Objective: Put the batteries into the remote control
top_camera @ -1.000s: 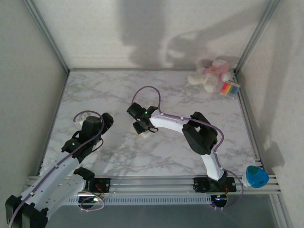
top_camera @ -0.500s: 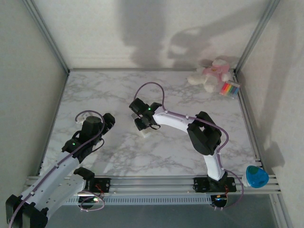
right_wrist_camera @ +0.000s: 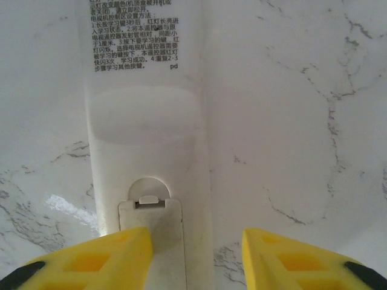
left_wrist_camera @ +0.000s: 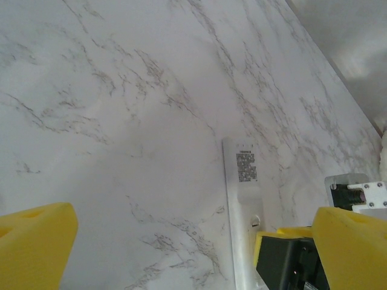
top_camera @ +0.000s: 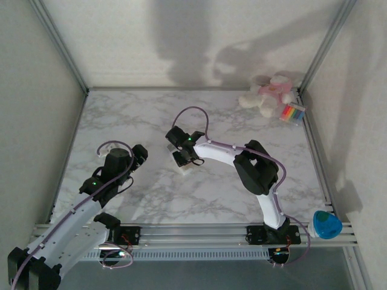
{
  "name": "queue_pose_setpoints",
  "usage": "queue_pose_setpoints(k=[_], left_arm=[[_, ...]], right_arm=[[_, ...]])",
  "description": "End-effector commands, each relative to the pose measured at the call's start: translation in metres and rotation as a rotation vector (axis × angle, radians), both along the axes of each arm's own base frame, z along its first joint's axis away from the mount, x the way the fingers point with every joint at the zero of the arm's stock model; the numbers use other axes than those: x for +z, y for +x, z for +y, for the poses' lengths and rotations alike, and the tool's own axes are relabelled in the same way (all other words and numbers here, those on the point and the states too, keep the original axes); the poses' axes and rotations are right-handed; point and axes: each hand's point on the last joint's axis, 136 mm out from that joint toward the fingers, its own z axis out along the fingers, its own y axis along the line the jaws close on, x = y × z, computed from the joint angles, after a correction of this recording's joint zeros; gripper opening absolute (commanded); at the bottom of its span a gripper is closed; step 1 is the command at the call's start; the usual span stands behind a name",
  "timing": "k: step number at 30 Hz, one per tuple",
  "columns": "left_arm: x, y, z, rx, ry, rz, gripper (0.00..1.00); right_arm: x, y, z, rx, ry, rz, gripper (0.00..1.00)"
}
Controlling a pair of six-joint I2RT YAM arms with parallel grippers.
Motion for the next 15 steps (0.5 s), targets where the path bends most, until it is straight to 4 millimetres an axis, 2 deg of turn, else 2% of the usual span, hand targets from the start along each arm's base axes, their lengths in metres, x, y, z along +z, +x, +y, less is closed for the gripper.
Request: queue_pose_setpoints(k=[1, 3, 6, 11, 13, 15], left_arm=[[-0.001, 0.002, 0.001, 0.001, -0.001, -0.007, 0.99], [-0.001, 0.003, 0.0, -0.001, -0.001, -0.007, 1.0], [-0.001, 0.003, 0.0, -0.003, 0.001, -0.005, 0.99], [0.002, 0.004, 0.0, -0.006, 0.007, -0.009, 1.0], [0.003, 0.004, 0.0, -0.008, 0.012, -0.012, 1.0], [0.006, 0.006, 0.0, -0.015, 0.019, -0.018, 1.0]], right_arm=[[-0.039, -0.017, -0.02, -0.019, -0.082, 0.087, 0.46], [-0.032, -0.015, -0.019, -0.018, -0.073, 0.076, 0.46], [-0.01, -0.009, -0.014, -0.017, -0.045, 0.049, 0.46], [0.037, 0.001, -0.006, -0.006, 0.016, -0.026, 0.54], [0.043, 0.002, -0.005, 0.002, 0.027, -0.038, 0.63], [0.04, -0.001, -0.005, 0.013, 0.022, -0.03, 0.64]])
